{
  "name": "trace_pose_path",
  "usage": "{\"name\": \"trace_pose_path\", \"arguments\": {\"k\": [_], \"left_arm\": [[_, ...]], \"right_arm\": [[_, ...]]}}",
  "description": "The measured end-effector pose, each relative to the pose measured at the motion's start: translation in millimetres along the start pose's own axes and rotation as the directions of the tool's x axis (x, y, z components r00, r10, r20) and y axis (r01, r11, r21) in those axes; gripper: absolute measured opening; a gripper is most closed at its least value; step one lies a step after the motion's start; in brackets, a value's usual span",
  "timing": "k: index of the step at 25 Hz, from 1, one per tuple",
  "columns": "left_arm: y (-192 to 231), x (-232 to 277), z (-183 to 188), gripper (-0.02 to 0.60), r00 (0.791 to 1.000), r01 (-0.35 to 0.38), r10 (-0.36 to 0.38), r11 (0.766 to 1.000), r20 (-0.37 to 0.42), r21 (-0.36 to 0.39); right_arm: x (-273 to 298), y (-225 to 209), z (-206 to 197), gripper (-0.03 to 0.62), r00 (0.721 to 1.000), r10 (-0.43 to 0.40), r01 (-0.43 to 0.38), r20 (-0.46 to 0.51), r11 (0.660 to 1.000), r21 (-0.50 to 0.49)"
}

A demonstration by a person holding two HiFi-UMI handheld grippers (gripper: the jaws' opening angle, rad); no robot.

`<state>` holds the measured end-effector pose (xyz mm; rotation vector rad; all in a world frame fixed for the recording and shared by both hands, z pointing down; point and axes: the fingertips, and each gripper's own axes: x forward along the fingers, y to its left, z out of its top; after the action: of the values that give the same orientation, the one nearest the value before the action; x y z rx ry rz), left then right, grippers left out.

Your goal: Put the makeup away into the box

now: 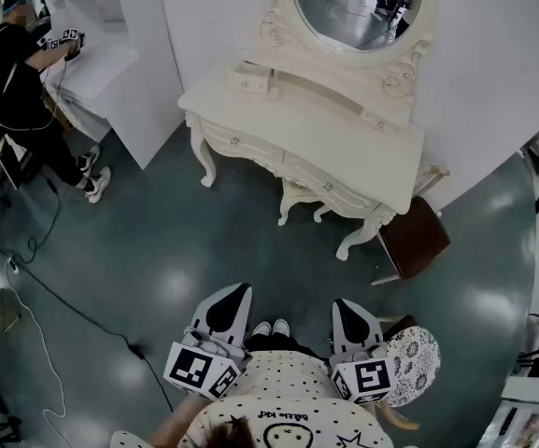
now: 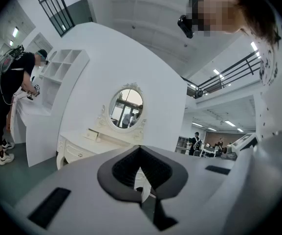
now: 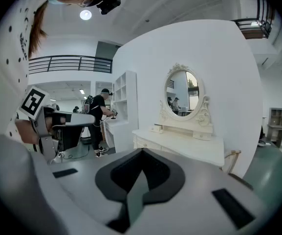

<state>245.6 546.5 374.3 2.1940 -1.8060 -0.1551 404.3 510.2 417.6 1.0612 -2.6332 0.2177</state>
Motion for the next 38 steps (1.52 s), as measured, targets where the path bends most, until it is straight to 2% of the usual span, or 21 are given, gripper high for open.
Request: {"name": "trace_pose_path", "arguments": {"k": [15,22,28,38], "left_arm": [[16.9,-14.6,7.2,-0.005,1.000,0.001,-0.001,1.000,0.007,0.017],[30.6,-25.9,7.5,-0.005,1.000,-0.007,0.007,1.000,0.005,0.014],[48.3,-32.0,8.7,-0.005,0.999,-0.039,0.039,0.999,-0.001,0.020],[88.7,15.5,8.6,-0.005,0.996,-0.088,0.087,0.996,-0.026,-0.020]], "right_arm": [[6.5,19.9,4.2,0.008,1.000,-0.001,0.001,0.006,1.000,-0.002],[12.3,35.9,3.2,0.008,1.000,-0.002,0.000,0.023,0.998,0.070],[23.7,42.0,-0.9,0.008,1.000,-0.002,0.002,0.008,0.996,0.085],[86.5,23.5,9.9,0.008,0.999,0.041,-0.038,-0.036,0.996,0.081]]}}
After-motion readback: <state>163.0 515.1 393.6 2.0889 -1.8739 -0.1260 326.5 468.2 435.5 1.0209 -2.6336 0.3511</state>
